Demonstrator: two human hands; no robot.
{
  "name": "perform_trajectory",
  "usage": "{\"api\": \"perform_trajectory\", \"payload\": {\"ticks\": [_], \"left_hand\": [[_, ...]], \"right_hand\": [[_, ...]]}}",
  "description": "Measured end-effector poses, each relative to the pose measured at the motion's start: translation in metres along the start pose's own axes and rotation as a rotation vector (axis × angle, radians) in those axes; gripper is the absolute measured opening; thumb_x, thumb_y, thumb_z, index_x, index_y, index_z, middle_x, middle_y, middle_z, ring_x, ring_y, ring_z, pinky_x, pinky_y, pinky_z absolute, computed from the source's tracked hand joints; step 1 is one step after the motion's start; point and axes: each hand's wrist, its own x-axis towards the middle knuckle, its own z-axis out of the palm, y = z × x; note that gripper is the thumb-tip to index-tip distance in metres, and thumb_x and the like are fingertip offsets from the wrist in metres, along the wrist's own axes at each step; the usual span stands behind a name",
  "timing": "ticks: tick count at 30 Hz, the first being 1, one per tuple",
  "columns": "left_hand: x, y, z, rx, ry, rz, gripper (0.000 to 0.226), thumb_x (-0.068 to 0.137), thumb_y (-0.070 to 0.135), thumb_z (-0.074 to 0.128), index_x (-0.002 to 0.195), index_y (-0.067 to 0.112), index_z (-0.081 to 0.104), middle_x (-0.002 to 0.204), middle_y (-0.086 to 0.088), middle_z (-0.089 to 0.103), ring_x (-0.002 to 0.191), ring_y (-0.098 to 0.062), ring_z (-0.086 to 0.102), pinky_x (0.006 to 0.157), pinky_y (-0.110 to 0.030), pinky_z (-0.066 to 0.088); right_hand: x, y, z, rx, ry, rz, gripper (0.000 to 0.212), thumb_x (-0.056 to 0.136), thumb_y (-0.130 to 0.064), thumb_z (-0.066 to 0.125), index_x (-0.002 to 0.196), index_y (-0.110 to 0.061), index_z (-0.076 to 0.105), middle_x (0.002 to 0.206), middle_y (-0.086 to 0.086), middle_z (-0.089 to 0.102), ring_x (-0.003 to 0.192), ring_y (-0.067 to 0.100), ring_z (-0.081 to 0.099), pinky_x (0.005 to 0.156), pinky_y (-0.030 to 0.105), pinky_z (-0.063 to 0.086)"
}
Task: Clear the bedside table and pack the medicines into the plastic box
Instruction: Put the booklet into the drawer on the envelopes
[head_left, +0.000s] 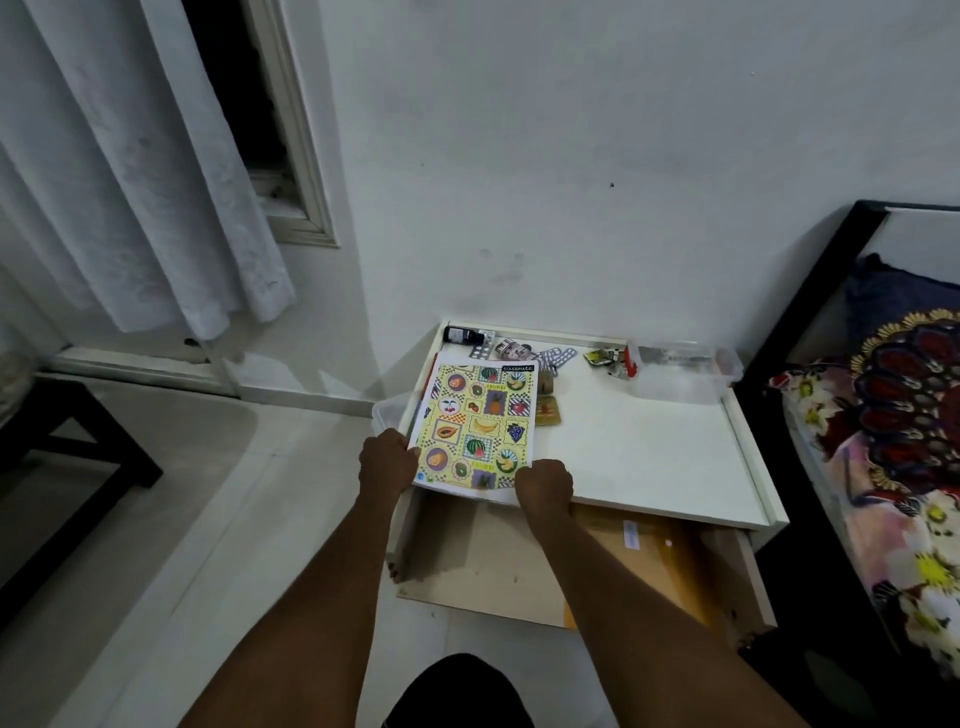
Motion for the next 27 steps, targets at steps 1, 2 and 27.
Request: {"api": "perform_trajectory", "payload": {"ticks": [1,2,27], "left_hand": [[0.0,0.0,0.002,-0.022,0.017,-0.003,0.038,0.096,0.029,0.068,0.118,-0.002,0.066,0.117,-0.018,0.072,0.102,-0.029,0.072,0.086,-0.036,0.057],[0.001,0.0,0.005,-0.044,0.028,-0.008,0.039,0.095,0.028,0.068,0.117,-0.004,0.065,0.117,-0.02,0.071,0.103,-0.03,0.071,0.086,-0.036,0.057],[-0.085,0.101,-0.02,-0.314,-0.42,0.118,0.028,0.1,0.011,0.06,0.117,-0.01,0.066,0.115,-0.024,0.072,0.088,-0.027,0.065,0.07,-0.027,0.05]], "right_hand": [[0.003,0.001,0.0,-0.007,0.014,-0.018,0.029,0.095,-0.016,0.058,0.107,0.006,0.072,0.112,0.019,0.073,0.107,0.034,0.069,0.082,0.031,0.054],[0.005,0.0,0.001,0.031,0.019,-0.008,0.028,0.094,-0.015,0.059,0.105,0.007,0.072,0.11,0.02,0.073,0.105,0.035,0.07,0.079,0.031,0.054],[-0.053,0.034,-0.157,0.551,-0.098,0.021,0.009,0.088,0.007,0.07,0.095,0.003,0.066,0.098,0.013,0.067,0.083,0.023,0.063,0.057,0.023,0.05]]}}
